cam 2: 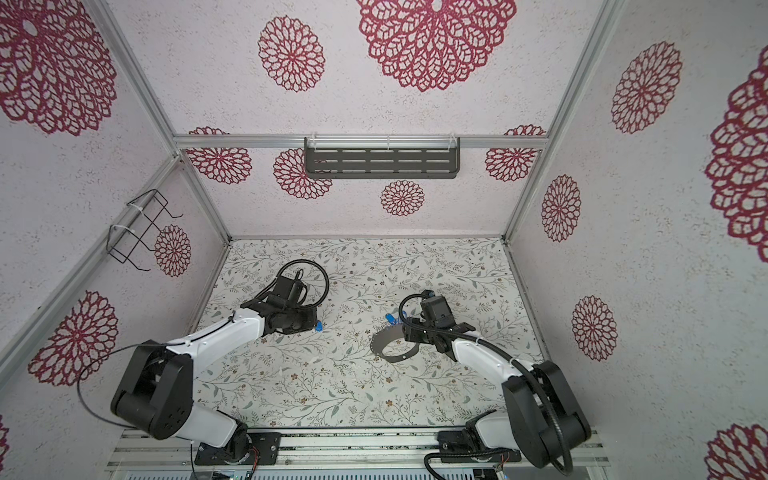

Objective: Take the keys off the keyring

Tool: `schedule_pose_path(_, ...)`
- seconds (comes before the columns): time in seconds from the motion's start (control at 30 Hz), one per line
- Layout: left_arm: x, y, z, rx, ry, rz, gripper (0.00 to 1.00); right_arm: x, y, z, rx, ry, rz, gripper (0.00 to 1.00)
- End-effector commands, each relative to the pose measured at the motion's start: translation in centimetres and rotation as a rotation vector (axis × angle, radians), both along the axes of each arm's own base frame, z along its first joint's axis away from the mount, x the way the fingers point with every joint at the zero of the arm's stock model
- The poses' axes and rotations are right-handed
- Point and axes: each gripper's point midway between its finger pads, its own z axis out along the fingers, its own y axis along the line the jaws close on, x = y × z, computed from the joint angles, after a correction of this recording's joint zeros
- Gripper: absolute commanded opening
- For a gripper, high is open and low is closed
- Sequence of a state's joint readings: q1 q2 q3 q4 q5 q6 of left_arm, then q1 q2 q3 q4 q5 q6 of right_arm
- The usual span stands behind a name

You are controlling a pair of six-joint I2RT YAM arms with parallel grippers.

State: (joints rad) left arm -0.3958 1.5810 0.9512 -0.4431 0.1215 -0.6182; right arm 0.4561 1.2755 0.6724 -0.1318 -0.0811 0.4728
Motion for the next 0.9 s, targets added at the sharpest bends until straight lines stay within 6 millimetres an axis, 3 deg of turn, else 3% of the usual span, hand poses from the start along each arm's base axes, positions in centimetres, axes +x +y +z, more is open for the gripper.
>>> schedule_pose_path(0.0, 0.6, -0.3, -0.9, 0.009, 0.047, -0.011, 0.00, 0.8, -2.0, 3.4, -0.093, -0.101, -0.042, 0.77)
schedule_pose_path(0.03, 0.6, -0.1, -0.9, 0.027, 0.061, -0.008, 0.12, 1.2, -2.9, 4.2, -0.129, -0.136, -0.073, 0.86)
schedule_pose_path(0.1, 0.8, 1.1, -0.2, 0.097, 0.055, 0.014, 0.65, 2.0, -4.8, 5.6, -0.207, -0.214, -0.152, 0.97)
schedule_pose_path(0.13, 1.0, 2.0, 0.7, 0.137, 0.032, 0.031, 0.98, 2.4, -6.1, 6.5, -0.254, -0.264, -0.202, 0.99)
schedule_pose_path(0.2, 1.2, 3.7, 3.3, 0.209, -0.027, 0.057, 0.97, 3.0, -8.5, 8.0, -0.338, -0.361, -0.302, 0.99)
schedule_pose_path(0.33, 2.3, 7.4, 11.5, 0.353, -0.256, 0.120, 0.97, 3.1, -12.9, 10.7, -0.502, -0.533, -0.474, 0.98)
schedule_pose_path(0.37, 2.6, 8.6, 13.5, 0.383, -0.335, 0.144, 0.97, 3.2, -13.8, 10.9, -0.526, -0.553, -0.502, 0.99)
schedule_pose_path(0.43, 3.0, 10.0, 15.6, 0.378, -0.439, 0.145, 0.97, 3.3, -15.4, 10.7, -0.553, -0.556, -0.553, 0.98)
schedule_pose_path(0.57, 3.1, 7.8, 15.3, 0.110, -0.482, 0.007, 0.97, 3.4, -16.7, 10.0, -0.572, -0.529, -0.576, 0.98)
schedule_pose_path(0.63, 2.9, 7.2, 14.2, 0.063, -0.458, -0.010, 0.97, 3.2, -17.1, 9.7, -0.570, -0.522, -0.587, 0.99)
schedule_pose_path(0.7, 3.1, 8.0, 13.2, 0.095, -0.461, 0.002, 0.97, 3.1, -17.6, 9.2, -0.547, -0.526, -0.598, 0.98)
schedule_pose_path(0.73, 3.5, 8.6, 12.8, 0.143, -0.485, 0.003, 0.97, 3.2, -18.1, 8.8, -0.543, -0.534, -0.606, 0.98)
schedule_pose_path(0.87, 4.4, 15.4, 11.5, 0.533, -0.575, 0.169, 0.97, 3.6, -18.0, 6.6, -0.577, -0.661, -0.519, 0.98)
